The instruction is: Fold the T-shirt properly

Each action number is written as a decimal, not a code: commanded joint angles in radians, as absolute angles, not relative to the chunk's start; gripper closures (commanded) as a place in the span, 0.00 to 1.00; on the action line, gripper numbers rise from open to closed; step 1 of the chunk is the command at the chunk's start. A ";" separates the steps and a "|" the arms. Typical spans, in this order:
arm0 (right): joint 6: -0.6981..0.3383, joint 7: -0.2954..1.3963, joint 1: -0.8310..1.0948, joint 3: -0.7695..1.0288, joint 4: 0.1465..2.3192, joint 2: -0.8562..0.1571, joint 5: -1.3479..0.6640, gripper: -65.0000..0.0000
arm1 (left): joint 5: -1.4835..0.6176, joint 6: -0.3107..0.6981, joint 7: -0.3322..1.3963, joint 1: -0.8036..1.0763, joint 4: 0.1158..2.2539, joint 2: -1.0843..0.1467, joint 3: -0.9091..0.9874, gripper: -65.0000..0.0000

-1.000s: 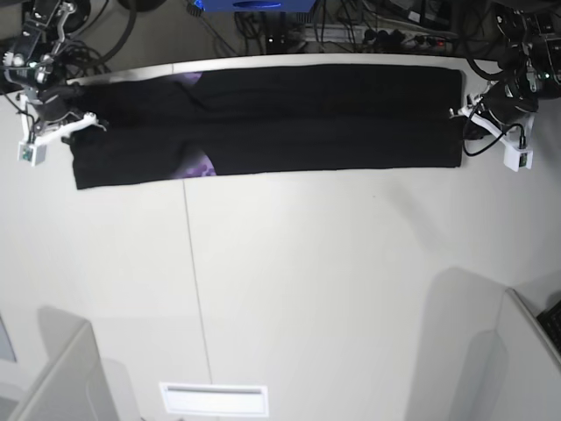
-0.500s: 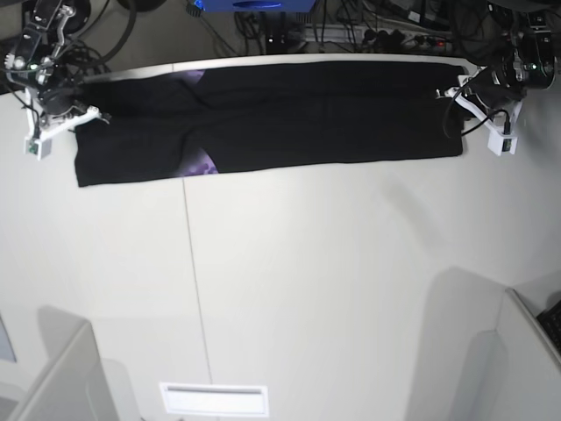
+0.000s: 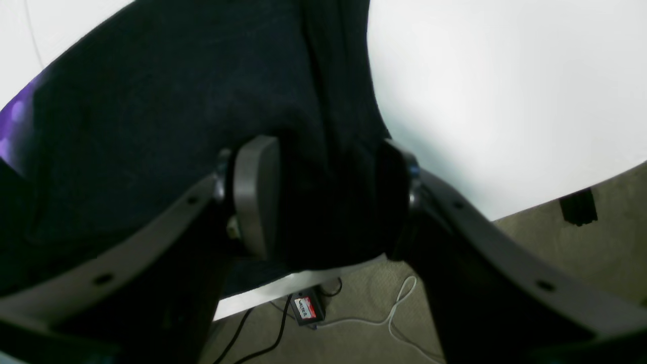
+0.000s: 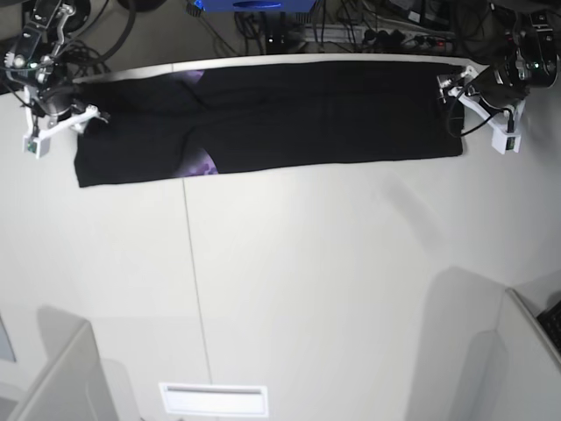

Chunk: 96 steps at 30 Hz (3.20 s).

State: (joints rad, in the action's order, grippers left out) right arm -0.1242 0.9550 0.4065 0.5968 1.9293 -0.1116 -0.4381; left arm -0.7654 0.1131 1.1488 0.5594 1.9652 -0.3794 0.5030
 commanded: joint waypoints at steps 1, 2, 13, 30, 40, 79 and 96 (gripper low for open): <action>-0.128 0.908 0.409 0.607 1.960 -0.122 -0.447 0.58 | -0.779 0.117 1.139 0.567 1.986 -0.389 0.512 0.11; -0.128 0.878 0.420 0.601 1.963 -0.122 -0.449 0.58 | -0.791 0.117 1.139 0.567 1.986 -0.381 0.512 0.11; -0.341 0.774 0.430 0.535 1.960 -0.071 -0.444 1.00 | -0.900 0.117 1.136 0.518 1.951 -0.254 0.633 1.00; -0.291 0.769 0.237 0.541 1.572 -0.122 -0.440 1.00 | -0.346 0.119 1.133 0.295 1.727 -0.108 0.390 1.00; -0.291 0.769 -0.024 0.535 1.305 -0.200 -0.440 1.00 | -0.337 0.117 1.139 0.050 1.569 -0.093 0.360 1.00; -0.297 0.776 0.183 0.533 1.868 -0.044 -0.449 1.00 | -0.803 0.124 1.239 0.206 1.919 -0.168 0.731 0.00; -0.297 0.774 0.226 0.533 1.868 -0.044 -0.449 1.00 | -0.794 0.200 1.050 0.193 1.626 -0.282 0.576 0.00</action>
